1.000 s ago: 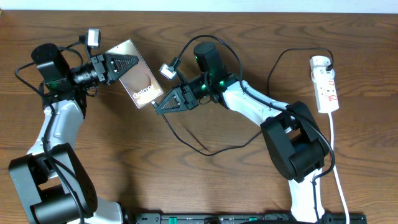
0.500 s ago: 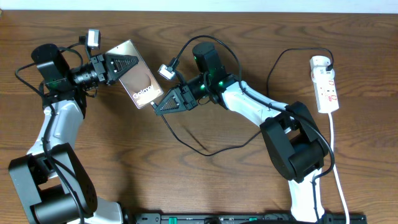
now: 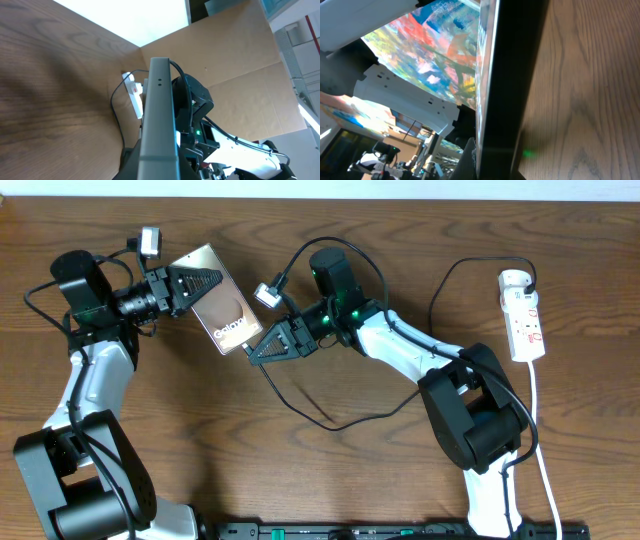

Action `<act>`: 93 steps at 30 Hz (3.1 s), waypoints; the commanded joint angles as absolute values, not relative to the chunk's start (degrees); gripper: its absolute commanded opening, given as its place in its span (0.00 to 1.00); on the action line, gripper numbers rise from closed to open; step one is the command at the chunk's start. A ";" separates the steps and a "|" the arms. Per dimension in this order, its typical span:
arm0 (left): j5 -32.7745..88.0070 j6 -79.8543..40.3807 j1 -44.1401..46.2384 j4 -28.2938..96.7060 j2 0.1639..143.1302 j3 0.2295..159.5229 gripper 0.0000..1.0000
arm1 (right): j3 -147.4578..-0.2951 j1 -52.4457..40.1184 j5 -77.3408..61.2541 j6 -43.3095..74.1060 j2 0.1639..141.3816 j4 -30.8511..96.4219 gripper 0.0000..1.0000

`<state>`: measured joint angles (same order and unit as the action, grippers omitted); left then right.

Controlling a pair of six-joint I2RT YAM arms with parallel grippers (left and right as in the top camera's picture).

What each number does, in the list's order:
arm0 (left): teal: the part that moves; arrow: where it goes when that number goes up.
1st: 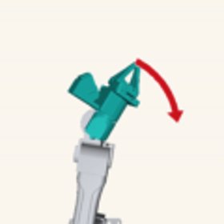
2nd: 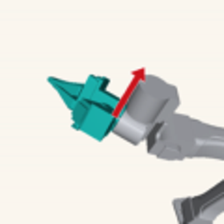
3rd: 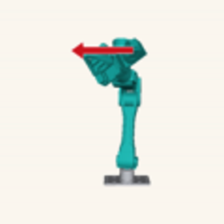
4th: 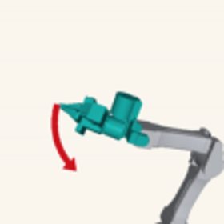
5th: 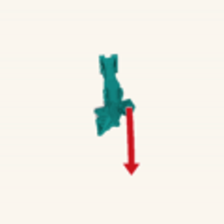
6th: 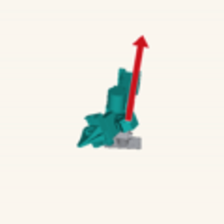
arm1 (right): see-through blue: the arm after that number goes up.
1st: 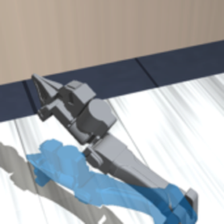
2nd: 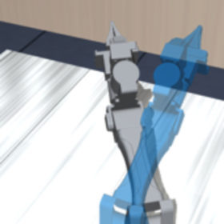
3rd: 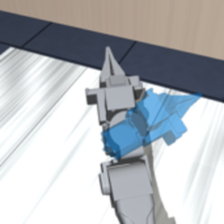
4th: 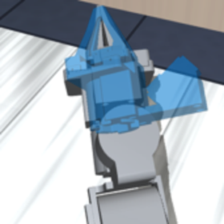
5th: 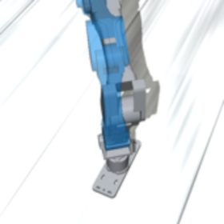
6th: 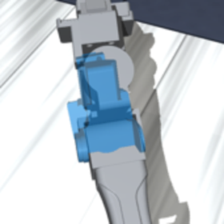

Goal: Plug charger to phone and switch on socket

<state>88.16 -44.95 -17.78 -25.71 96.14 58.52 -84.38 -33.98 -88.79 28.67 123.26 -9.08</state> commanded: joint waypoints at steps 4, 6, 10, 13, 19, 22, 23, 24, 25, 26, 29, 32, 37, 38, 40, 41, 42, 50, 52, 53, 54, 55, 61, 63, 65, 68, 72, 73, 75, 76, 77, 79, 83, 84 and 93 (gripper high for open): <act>90.00 -44.77 -17.58 -25.80 95.50 59.75 0.07 | -84.53 -33.23 -89.34 30.00 123.02 -9.65 0.01; 90.00 -44.80 -17.58 -25.78 95.50 59.75 0.07 | -84.51 -33.12 -89.27 30.00 123.02 -9.65 0.01; 89.95 -44.80 -17.58 -25.80 95.50 59.70 0.07 | -84.51 -32.95 -89.27 30.22 123.02 -9.65 0.01; 89.52 -44.82 -17.58 -25.78 95.50 59.68 0.07 | -84.53 -32.93 -89.03 30.33 123.02 -9.65 0.01; 89.32 -44.82 -17.58 -25.78 95.50 59.68 0.07 | -84.51 -32.88 -88.51 30.44 123.02 -9.67 0.01; 89.08 -44.80 -17.58 -25.78 95.50 59.68 0.07 | -84.51 -32.88 -87.29 31.44 123.02 -9.87 0.01; 88.79 -44.77 -17.58 -25.80 95.50 59.61 0.07 | -84.53 -32.88 -87.07 32.08 123.02 -10.33 0.01; 88.23 -44.80 -17.58 -25.80 95.50 59.51 0.07 | -84.53 -32.88 -86.94 32.88 123.02 -11.07 0.01; 87.57 -44.80 -17.58 -25.78 95.50 59.37 0.07 | -84.53 -32.88 -86.94 34.30 123.02 -12.62 0.01; 87.42 -44.80 -17.58 -25.78 95.50 59.35 0.07 | -84.51 -32.88 -86.91 35.31 123.02 -13.80 0.01; 87.39 -44.77 -17.58 -25.80 95.50 59.35 0.07 | -84.53 -32.88 -86.48 37.82 123.02 -16.75 0.01; 87.42 -44.75 -17.58 -25.80 95.50 59.35 0.07 | -84.53 -32.88 -85.84 39.20 123.02 -18.63 0.01; 88.07 -44.56 -17.58 -25.80 95.50 59.33 0.07 | -84.53 -32.88 -85.41 39.42 123.02 -18.92 0.01; 88.05 -44.34 -17.58 -25.82 95.50 59.31 0.07 | -84.53 -32.88 -85.14 39.64 123.02 -18.96 0.01; 88.05 -43.94 -17.58 -25.82 95.50 59.31 0.07 | -84.53 -32.88 -84.84 40.38 123.00 -19.64 0.01; 88.05 -43.94 -17.56 -25.82 95.50 59.31 0.07 | -84.53 -32.88 -84.68 40.80 123.02 -19.90 0.01; 88.05 -43.94 -17.52 -25.82 95.50 59.31 0.07 | -84.53 -32.88 -84.36 40.93 123.02 -20.18 0.01; 88.07 -43.90 -17.52 -25.82 95.50 59.31 0.07 | -84.53 -32.88 -83.05 42.92 123.02 -22.55 0.01; 88.09 -43.90 -17.52 -25.82 95.50 59.31 0.07 | -84.53 -32.86 -82.59 43.24 123.02 -22.59 0.01; 88.23 -43.90 -17.52 -25.82 95.50 59.31 0.07 | -84.53 -32.82 -82.50 43.27 123.02 -22.87 0.01; 88.51 -43.72 -17.50 -25.82 95.50 59.31 0.07 | -84.53 -32.82 -82.43 43.38 123.02 -22.96 0.01; 88.79 -43.44 -17.45 -25.80 95.50 59.31 0.07 | -84.53 -32.82 -82.13 43.79 123.02 -22.98 0.01; 89.12 -43.05 -16.62 -25.82 95.50 59.31 0.07 | -84.53 -32.82 -81.17 43.90 123.02 -23.00 0.01; 89.10 -43.07 -16.62 -25.82 95.50 59.31 0.07 | -84.53 -32.82 -81.19 43.90 123.02 -23.00 0.01; 89.08 -43.07 -16.64 -25.82 95.50 59.31 0.07 | -84.53 -32.82 -81.36 43.90 123.02 -23.00 0.01; 89.06 -43.07 -16.69 -25.82 95.50 59.31 0.07 | -84.53 -32.82 -81.62 43.90 123.02 -23.00 0.01; 88.49 -43.09 -16.69 -25.85 95.50 59.31 0.07 | -84.53 -32.82 -83.66 43.90 123.02 -24.67 0.01; 88.27 -43.09 -16.69 -25.85 95.50 59.31 0.07 | -84.53 -32.82 -84.03 43.92 123.02 -24.97 0.02; 88.03 -43.09 -16.69 -25.85 95.50 59.31 0.07 | -84.53 -32.82 -84.25 44.16 123.02 -25.08 0.11; 88.03 -43.09 -16.69 -25.85 95.50 59.31 0.07 | -84.53 -32.82 -84.40 44.16 123.02 -25.06 0.19; 88.05 -43.09 -16.69 -25.85 95.50 59.31 0.07 | -84.53 -32.82 -84.44 44.14 123.02 -25.02 0.32; 88.05 -43.11 -16.69 -25.82 95.50 59.31 0.07 | -84.53 -32.82 -84.62 44.14 123.02 -25.08 0.56; 88.05 -43.11 -16.69 -25.85 95.50 59.31 0.07 | -84.53 -32.86 -84.62 44.14 123.02 -25.04 0.99; 88.05 -43.11 -16.69 -25.85 95.50 59.31 0.07 | -84.53 -32.95 -84.62 44.14 123.02 -25.06 0.99; 88.05 -43.57 -17.19 -25.82 95.50 59.31 0.07 | -84.53 -32.49 -84.55 44.14 123.02 -24.82 0.99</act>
